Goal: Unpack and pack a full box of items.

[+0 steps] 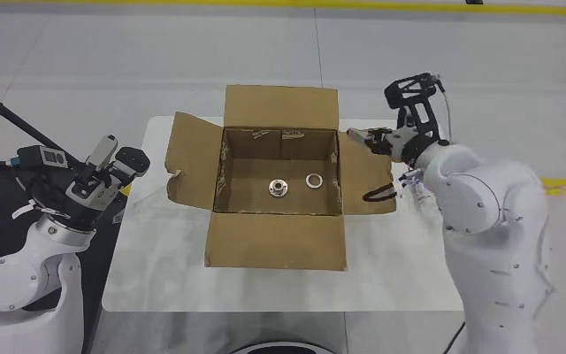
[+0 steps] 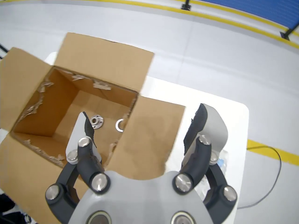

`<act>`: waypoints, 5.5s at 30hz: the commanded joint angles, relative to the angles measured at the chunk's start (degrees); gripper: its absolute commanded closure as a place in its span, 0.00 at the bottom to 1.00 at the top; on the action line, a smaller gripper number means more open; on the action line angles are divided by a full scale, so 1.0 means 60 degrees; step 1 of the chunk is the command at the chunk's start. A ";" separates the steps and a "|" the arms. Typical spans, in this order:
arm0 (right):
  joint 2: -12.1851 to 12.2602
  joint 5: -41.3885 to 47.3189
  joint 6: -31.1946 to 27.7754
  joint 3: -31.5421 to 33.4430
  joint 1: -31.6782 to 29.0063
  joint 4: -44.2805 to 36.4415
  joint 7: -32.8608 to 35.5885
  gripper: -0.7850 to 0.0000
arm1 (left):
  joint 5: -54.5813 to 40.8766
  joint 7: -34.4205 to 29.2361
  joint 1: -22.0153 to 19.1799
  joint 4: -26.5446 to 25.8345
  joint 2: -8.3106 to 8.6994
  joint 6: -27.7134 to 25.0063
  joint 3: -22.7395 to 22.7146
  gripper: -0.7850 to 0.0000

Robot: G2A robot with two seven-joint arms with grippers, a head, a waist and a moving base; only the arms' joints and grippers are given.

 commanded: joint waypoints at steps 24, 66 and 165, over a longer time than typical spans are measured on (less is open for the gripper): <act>-0.0949 -0.0099 0.0314 -0.4937 0.2810 0.4617 0.1144 0.64 | 0.0000 0.0000 0.0000 0.0000 0.0000 0.0000 0.0000 0.00; -0.2725 -0.0073 0.0151 -0.6850 0.4452 1.0718 -0.0408 1.00 | 0.0000 0.0000 0.0000 0.0000 0.0000 0.0000 0.0000 0.00; -0.3061 0.1013 -0.2062 -0.4854 0.3922 0.9712 -0.0415 1.00 | 0.0000 0.0000 0.0000 0.0000 0.0000 0.0000 0.0000 0.00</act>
